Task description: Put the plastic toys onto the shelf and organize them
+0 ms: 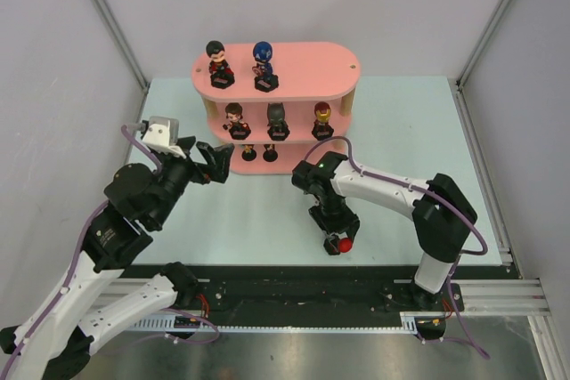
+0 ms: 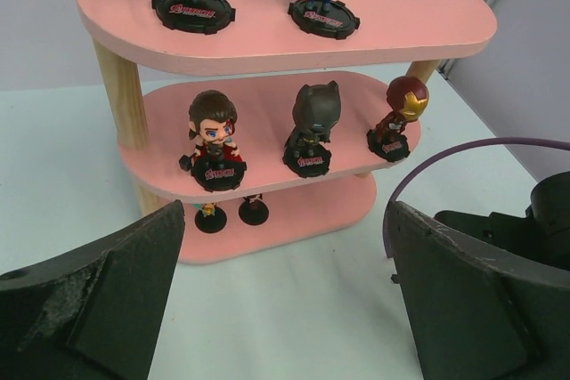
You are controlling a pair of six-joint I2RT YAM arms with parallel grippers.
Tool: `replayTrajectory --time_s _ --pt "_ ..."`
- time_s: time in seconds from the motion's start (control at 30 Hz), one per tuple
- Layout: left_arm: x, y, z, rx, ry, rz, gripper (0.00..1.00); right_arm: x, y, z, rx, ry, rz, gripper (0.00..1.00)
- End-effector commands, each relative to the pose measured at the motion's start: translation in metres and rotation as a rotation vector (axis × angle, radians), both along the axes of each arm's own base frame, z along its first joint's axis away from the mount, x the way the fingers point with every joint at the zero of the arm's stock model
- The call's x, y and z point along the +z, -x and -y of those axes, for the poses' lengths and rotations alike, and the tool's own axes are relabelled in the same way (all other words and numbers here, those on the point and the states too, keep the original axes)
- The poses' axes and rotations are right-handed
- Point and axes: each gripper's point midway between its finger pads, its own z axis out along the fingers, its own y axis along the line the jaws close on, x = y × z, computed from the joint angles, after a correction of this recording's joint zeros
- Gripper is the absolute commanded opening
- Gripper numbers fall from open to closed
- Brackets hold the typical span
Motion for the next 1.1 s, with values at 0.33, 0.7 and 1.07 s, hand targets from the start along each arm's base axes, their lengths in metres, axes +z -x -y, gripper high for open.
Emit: replayTrajectory --time_s 0.33,0.7,1.07 --pt "0.0049 -0.0008 0.0 0.004 0.034 0.027 1.0 0.0075 0.01 0.0287 0.017 0.185 -0.079 0.06" --pt "0.0045 -0.0004 -0.0015 0.009 0.033 0.026 1.0 0.0075 0.0062 0.0255 0.02 0.186 -0.073 0.27" --pt "0.0041 0.0002 -0.0014 0.005 0.032 0.024 1.0 0.0085 0.0044 0.0221 0.03 0.179 -0.064 0.52"
